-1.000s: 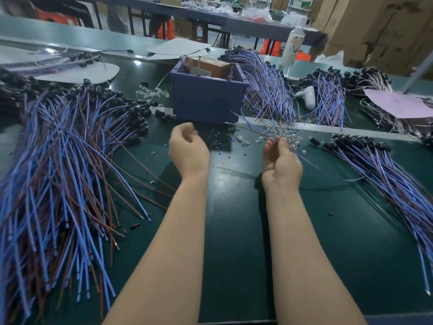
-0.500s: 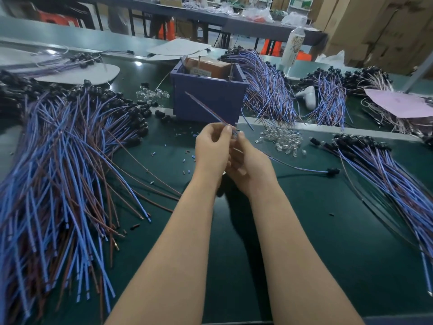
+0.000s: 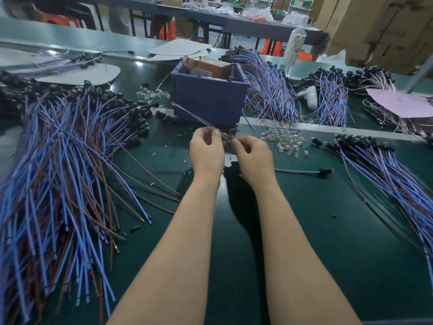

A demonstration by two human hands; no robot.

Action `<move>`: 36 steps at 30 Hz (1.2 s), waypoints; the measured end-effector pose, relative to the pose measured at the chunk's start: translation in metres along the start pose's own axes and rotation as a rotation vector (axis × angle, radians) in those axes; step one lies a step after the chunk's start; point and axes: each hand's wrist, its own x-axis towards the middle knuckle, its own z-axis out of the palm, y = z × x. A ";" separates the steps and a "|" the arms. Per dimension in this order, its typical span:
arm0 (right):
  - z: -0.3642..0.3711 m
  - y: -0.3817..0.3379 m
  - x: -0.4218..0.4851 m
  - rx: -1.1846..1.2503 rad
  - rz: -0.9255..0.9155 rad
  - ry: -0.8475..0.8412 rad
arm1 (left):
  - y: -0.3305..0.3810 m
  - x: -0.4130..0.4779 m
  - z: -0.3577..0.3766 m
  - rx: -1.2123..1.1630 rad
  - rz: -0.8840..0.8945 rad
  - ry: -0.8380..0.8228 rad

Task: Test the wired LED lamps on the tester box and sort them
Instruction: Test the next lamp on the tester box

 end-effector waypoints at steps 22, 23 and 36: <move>0.019 0.005 -0.004 0.247 0.033 0.236 | -0.003 -0.002 -0.002 0.271 0.190 0.084; 0.020 0.005 -0.004 0.250 0.034 0.237 | -0.002 -0.002 -0.001 0.221 0.156 0.082; 0.019 0.006 0.000 0.259 0.088 0.242 | -0.007 -0.006 0.000 0.429 0.168 -0.054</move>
